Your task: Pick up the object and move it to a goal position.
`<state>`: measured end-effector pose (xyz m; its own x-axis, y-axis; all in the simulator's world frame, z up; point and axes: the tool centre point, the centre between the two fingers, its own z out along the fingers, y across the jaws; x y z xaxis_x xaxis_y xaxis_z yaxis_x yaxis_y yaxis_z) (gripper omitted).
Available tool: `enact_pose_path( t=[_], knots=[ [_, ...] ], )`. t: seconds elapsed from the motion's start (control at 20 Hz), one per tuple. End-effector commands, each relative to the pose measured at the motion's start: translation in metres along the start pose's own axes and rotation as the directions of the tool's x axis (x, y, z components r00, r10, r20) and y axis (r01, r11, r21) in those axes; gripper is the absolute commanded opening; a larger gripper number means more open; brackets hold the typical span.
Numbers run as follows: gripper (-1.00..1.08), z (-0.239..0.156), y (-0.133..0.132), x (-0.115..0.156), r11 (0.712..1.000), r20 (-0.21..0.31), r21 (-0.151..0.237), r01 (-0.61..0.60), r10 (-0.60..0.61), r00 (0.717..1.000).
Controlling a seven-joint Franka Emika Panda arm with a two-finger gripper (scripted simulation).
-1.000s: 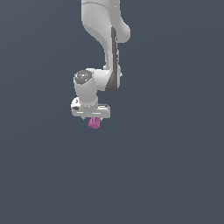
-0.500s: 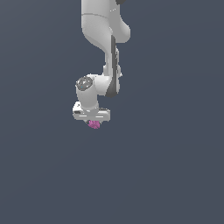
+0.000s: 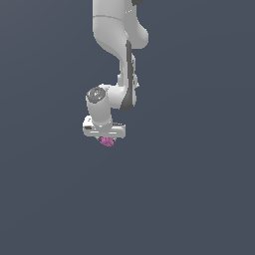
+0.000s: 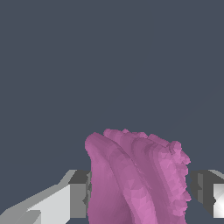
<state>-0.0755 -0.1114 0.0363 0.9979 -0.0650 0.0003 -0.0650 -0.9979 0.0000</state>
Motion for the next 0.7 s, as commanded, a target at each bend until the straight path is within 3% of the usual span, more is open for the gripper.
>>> enact_pose_path(
  t=[0.0,0.65],
  knots=[
    [-1.00,0.000,0.000,0.001,1.000,-0.001,0.000,0.000,0.000,1.000],
    [-1.00,-0.046,0.010,0.025,1.000,-0.001,0.000,0.000,0.000,1.000]
  ],
)
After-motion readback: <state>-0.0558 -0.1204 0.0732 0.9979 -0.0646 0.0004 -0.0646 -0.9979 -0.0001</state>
